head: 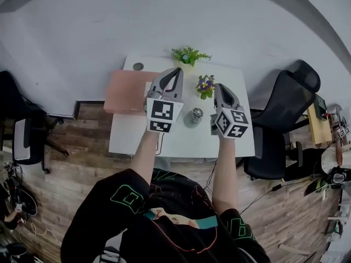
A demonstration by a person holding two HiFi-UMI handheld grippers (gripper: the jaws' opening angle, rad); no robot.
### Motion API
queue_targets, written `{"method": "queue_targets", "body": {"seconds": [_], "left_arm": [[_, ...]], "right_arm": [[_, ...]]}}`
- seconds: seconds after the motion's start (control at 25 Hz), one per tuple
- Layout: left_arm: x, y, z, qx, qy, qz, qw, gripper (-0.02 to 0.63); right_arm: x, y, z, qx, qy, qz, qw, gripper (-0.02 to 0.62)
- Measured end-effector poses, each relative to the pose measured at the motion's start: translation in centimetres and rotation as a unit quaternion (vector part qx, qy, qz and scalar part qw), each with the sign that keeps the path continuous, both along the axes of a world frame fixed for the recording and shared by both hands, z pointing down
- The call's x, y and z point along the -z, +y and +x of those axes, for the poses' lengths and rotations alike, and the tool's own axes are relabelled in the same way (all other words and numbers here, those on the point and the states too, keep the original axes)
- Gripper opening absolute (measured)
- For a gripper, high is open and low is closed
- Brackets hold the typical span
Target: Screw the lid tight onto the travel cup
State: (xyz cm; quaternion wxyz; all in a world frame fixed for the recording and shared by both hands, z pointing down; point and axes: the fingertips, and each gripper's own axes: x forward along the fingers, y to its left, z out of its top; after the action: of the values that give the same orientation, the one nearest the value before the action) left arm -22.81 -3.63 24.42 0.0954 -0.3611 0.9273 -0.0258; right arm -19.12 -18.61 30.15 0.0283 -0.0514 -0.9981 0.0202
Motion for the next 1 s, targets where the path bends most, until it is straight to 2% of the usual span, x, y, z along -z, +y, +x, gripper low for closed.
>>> {"method": "queue_targets", "body": {"seconds": [0.16, 0.32, 0.4, 0.56, 0.76, 1.0], "left_arm": [[1.9, 0.3, -0.8, 0.023, 0.003, 0.033, 0.9992, 0.000], [2.1, 0.6, -0.2, 0.021, 0.020, 0.035, 0.9989, -0.002], [2.0, 0.8, 0.5, 0.011, 0.031, 0.041, 0.9986, -0.003], [1.5, 1.9, 1.3, 0.004, 0.053, 0.060, 0.9968, -0.003], [0.2, 2.7, 1.4, 0.023, 0.063, 0.034, 0.9972, -0.002], [-0.3, 2.6, 1.4, 0.032, 0.058, 0.019, 0.9976, -0.002]], "right_arm": [[1.4, 1.3, -0.7, 0.008, -0.004, -0.032, 0.999, 0.005], [3.6, 2.8, 0.0, 0.004, -0.034, -0.054, 0.998, 0.005], [4.4, 3.0, 0.7, -0.006, -0.046, -0.046, 0.998, 0.005], [5.4, 4.4, 1.5, 0.000, -0.059, -0.001, 0.998, 0.005], [5.9, 5.5, 2.1, 0.011, -0.065, 0.020, 0.998, 0.005], [5.7, 5.1, 2.2, 0.010, -0.062, 0.031, 0.998, 0.005]]}}
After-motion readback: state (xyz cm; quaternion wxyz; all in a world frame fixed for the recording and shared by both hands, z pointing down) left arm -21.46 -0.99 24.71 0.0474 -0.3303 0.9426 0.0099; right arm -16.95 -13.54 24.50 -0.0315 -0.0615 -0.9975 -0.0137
